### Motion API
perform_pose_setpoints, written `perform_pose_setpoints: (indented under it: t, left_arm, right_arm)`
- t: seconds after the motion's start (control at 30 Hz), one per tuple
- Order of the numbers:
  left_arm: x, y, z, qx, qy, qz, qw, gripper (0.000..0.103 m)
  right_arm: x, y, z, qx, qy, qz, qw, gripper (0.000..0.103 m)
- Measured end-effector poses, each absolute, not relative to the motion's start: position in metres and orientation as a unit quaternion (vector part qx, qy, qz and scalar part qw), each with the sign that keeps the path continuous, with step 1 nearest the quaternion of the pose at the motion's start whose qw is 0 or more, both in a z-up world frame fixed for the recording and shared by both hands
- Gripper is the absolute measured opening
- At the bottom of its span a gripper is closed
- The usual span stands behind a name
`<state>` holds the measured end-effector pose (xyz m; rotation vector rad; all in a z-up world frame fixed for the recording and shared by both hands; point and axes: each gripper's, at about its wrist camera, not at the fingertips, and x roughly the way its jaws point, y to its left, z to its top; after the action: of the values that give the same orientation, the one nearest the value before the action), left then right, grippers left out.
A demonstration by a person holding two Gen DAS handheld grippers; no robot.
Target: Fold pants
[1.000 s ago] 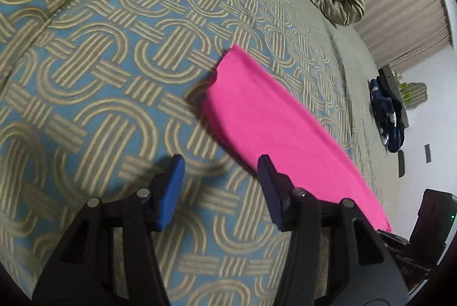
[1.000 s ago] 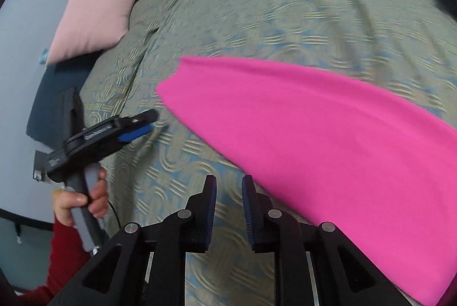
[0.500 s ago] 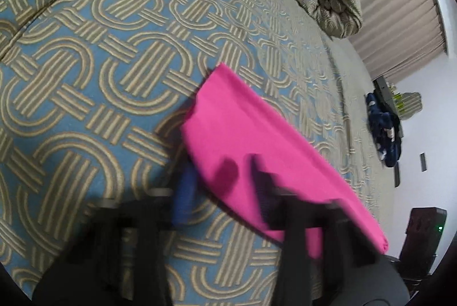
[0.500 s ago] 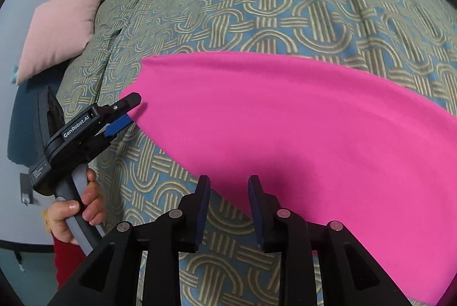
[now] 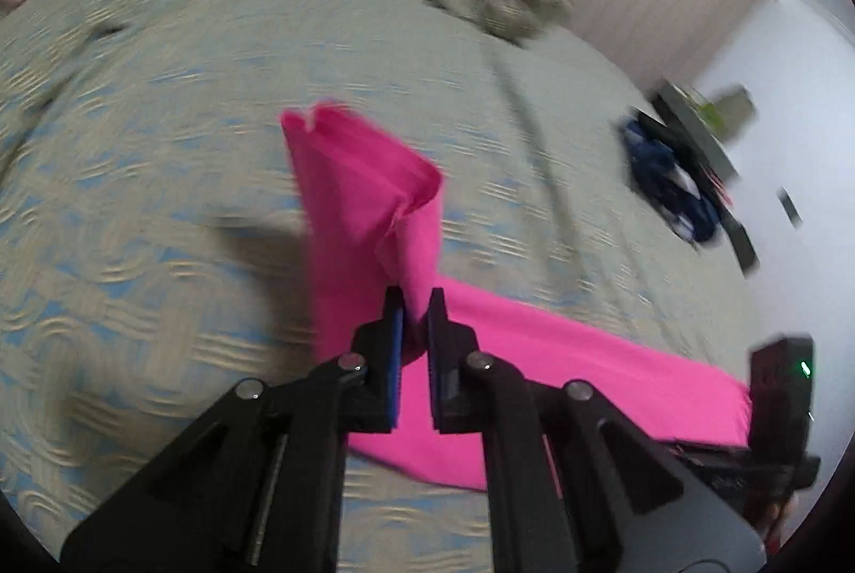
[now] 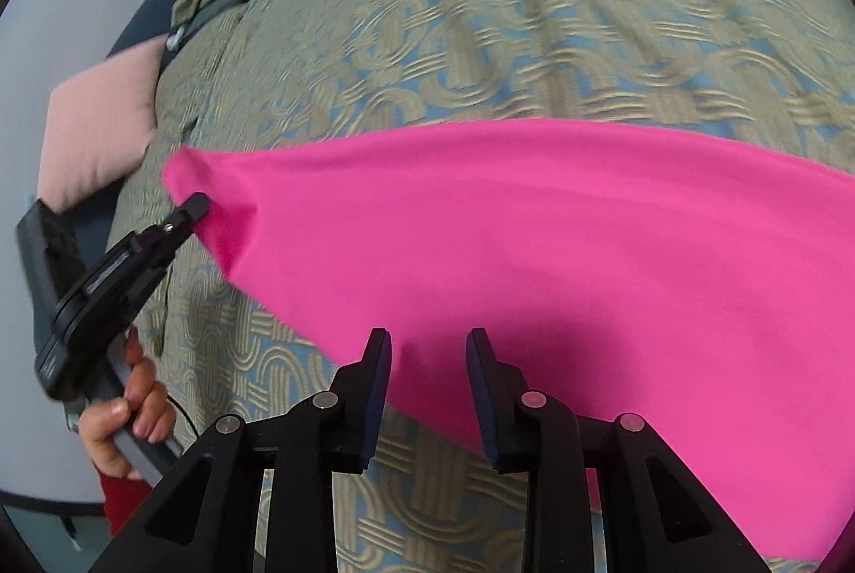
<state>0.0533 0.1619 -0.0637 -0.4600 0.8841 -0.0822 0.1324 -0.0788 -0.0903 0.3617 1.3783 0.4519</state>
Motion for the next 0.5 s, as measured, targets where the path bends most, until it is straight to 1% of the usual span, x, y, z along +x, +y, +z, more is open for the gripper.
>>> perform_pose_setpoints:
  t: [0.1, 0.23, 0.3, 0.37, 0.4, 0.43, 0.47, 0.5]
  left_arm:
    - [0.054, 0.099, -0.06, -0.184, 0.436, -0.11, 0.874, 0.009]
    - [0.049, 0.024, -0.074, -0.132, 0.46, -0.183, 0.859, 0.009]
    - [0.046, 0.001, -0.081, -0.111, 0.468, -0.195, 0.855, 0.016]
    - [0.041, -0.01, -0.083, -0.103, 0.479, -0.213, 0.845, 0.033]
    - [0.037, -0.012, -0.083, -0.101, 0.481, -0.226, 0.841, 0.038]
    - [0.033, -0.012, -0.081, -0.097, 0.48, -0.23, 0.841, 0.046]
    - [0.028, -0.009, -0.078, -0.089, 0.475, -0.23, 0.845, 0.052]
    - [0.025, -0.005, -0.076, -0.083, 0.471, -0.225, 0.849, 0.055]
  right_arm:
    - [0.129, -0.109, -0.088, 0.19, 0.618, 0.188, 0.74, 0.029]
    - [0.123, -0.156, -0.094, 0.236, 0.612, 0.157, 0.738, 0.03]
    - [0.122, -0.173, -0.1, 0.256, 0.616, 0.143, 0.732, 0.03]
    - [0.12, -0.182, -0.106, 0.27, 0.62, 0.137, 0.724, 0.033]
    - [0.12, -0.185, -0.107, 0.277, 0.622, 0.137, 0.72, 0.036]
    - [0.12, -0.188, -0.11, 0.289, 0.623, 0.137, 0.714, 0.039]
    - [0.121, -0.188, -0.113, 0.299, 0.623, 0.14, 0.709, 0.04]
    - [0.122, -0.188, -0.115, 0.307, 0.623, 0.143, 0.705, 0.042]
